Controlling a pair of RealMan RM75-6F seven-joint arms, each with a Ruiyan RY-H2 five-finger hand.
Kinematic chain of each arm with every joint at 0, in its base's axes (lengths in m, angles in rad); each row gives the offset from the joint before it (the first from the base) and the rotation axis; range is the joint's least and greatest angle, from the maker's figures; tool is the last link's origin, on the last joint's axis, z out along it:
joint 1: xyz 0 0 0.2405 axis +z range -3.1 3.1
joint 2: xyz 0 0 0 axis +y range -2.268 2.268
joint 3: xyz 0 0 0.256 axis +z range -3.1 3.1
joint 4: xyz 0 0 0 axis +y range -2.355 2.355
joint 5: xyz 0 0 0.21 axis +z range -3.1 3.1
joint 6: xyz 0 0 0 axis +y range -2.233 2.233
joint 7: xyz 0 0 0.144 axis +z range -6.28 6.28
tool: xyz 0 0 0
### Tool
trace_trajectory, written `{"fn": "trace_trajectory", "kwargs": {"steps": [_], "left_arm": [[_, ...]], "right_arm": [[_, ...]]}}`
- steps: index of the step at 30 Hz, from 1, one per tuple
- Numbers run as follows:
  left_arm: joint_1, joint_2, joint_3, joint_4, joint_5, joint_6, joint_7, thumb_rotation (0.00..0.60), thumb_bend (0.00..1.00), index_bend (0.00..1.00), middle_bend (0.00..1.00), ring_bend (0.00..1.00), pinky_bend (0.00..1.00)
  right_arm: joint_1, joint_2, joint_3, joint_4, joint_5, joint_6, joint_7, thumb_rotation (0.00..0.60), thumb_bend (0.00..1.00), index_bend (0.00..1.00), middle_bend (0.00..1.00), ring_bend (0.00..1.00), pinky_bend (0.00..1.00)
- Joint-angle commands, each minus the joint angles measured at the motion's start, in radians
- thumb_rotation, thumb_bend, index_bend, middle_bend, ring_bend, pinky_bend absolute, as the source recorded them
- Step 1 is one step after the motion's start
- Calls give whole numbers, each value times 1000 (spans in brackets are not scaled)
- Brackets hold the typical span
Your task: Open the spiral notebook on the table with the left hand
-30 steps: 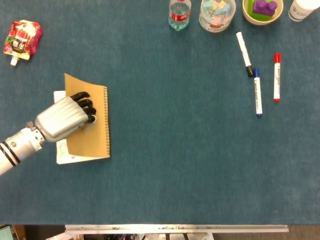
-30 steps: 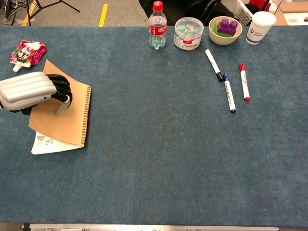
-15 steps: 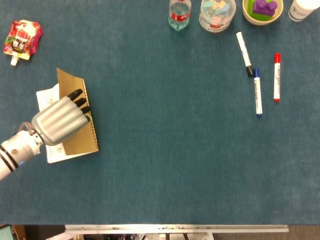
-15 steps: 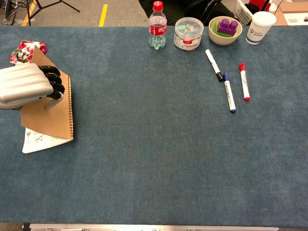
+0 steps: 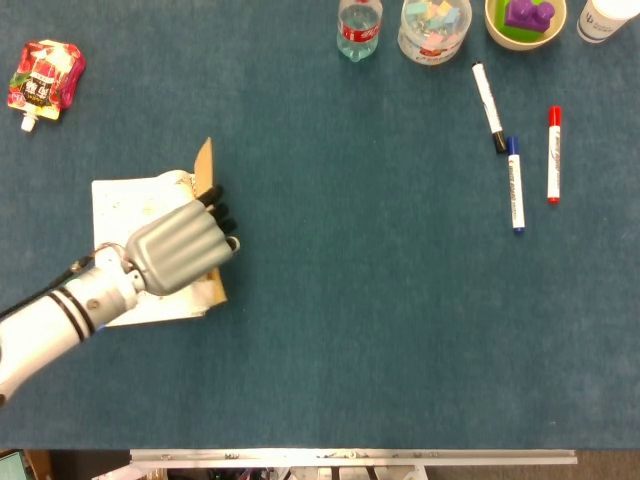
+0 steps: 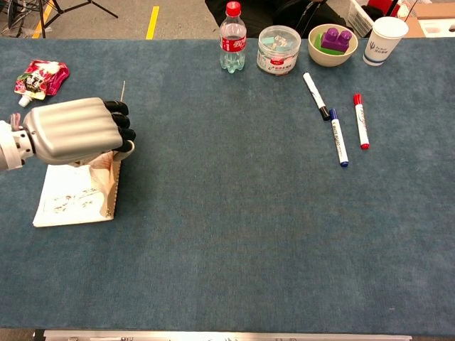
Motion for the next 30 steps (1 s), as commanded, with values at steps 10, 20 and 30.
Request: {"fn": "trace_trajectory", "kwargs": {"steps": [10,20,30], "left_arm": [[-34,-60,-73,-147,-215,-74,269,600,380,271,330,299,207],[-46,-176,-90,-133,-304,-42,321,600,380,201,301,267,207],[-66,-209,-94,-140,-361,-7,358,600,380,182,301,267,207]], "right_arm": [[0,-11,5,30,7,-8,31,600,393,347,281,222,306],[-3,-16,7,47,7,-6,52,600,392,347,281,222,306],[-7,-15,10,55,10,-4,63,600,392,347,281,223,306]]}}
